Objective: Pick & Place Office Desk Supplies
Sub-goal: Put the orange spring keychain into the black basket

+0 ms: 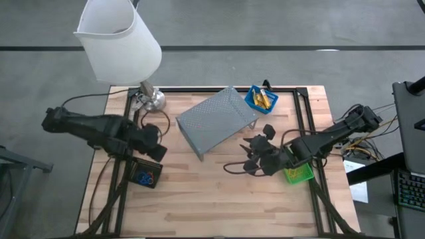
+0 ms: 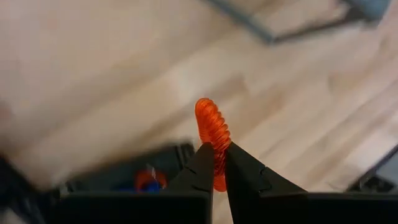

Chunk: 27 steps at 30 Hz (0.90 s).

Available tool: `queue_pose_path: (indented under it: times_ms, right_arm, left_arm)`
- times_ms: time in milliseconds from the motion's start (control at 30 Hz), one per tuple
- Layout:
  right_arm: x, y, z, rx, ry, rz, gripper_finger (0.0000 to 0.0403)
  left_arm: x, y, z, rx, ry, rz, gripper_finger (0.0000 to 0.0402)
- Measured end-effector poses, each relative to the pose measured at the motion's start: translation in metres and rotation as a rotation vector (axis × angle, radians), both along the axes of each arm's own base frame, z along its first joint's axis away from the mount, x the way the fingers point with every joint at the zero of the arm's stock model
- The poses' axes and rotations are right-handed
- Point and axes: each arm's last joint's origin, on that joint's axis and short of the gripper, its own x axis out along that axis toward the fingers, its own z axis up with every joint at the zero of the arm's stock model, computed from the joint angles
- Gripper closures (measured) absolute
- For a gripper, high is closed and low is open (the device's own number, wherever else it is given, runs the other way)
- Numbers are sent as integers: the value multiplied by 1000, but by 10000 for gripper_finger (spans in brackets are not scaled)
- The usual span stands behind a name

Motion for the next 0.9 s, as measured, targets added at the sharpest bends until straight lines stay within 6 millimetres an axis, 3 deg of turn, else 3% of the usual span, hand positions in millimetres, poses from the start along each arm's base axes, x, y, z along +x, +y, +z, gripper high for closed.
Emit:
queue_pose_path:
  times_ms: [233, 400, 900]
  right_arm:
    - [3, -12, 2, -70, -28, -106, 285]
    - [4, -19, 2, -70, -27, -131, 287]
    - [7, -29, 2, -137, 30, -126, 287]
  left_arm:
    - [-3, -37, -11, -152, 159, 8, 378]
    - [-4, -56, -21, -168, 283, 79, 378]
    - [9, -61, -38, -19, 330, 71, 378]
